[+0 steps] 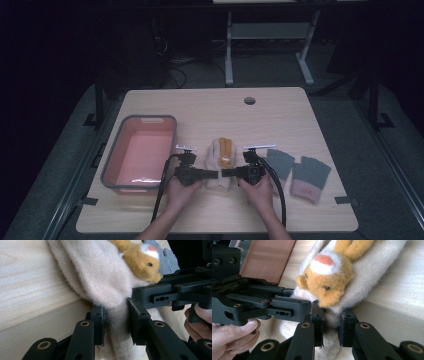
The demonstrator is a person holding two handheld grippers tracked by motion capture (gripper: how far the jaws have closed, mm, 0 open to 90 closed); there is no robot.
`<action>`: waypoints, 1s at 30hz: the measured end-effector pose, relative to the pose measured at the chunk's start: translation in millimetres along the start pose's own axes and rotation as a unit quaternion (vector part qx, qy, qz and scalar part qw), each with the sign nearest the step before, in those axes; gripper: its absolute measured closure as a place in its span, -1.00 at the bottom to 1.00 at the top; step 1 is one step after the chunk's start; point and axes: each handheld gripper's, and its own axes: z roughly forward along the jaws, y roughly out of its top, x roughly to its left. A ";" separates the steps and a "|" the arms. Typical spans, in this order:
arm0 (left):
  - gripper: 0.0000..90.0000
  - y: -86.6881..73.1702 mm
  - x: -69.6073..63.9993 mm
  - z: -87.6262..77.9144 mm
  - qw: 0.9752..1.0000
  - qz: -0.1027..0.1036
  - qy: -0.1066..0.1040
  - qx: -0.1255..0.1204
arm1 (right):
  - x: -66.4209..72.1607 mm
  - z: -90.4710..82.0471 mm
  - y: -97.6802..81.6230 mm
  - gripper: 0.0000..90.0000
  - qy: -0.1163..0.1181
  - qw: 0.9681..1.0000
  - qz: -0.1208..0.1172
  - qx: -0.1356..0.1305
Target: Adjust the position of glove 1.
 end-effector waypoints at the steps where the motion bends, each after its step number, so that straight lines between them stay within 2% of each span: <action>1: 0.53 0.2 0.0 -0.2 1.000 0.000 -0.001 -0.001 | 0.5 -0.8 0.7 0.73 0.001 1.000 -0.002 0.000; 10: 0.54 0.5 -4.7 -1.5 1.000 0.002 -0.012 -0.009 | 4.3 -8.0 3.0 0.74 -0.005 1.000 -0.013 0.000; 13: 0.54 1.7 -7.5 -4.0 1.000 0.006 -0.014 -0.014 | 5.9 -11.1 4.3 0.74 -0.004 1.000 -0.009 0.001; 18: 0.54 5.4 -11.5 -10.9 0.999 0.000 -0.029 -0.025 | 13.5 -18.3 7.8 0.74 -0.004 1.000 -0.019 -0.006; 21: 0.54 10.2 -17.3 -16.9 0.999 0.009 -0.031 -0.031 | 18.5 -25.0 11.1 0.74 0.001 1.000 -0.024 -0.011; 30: 0.54 19.9 -25.8 -30.4 0.998 0.019 -0.041 -0.046 | 31.3 -37.2 19.0 0.74 0.007 0.999 -0.031 -0.022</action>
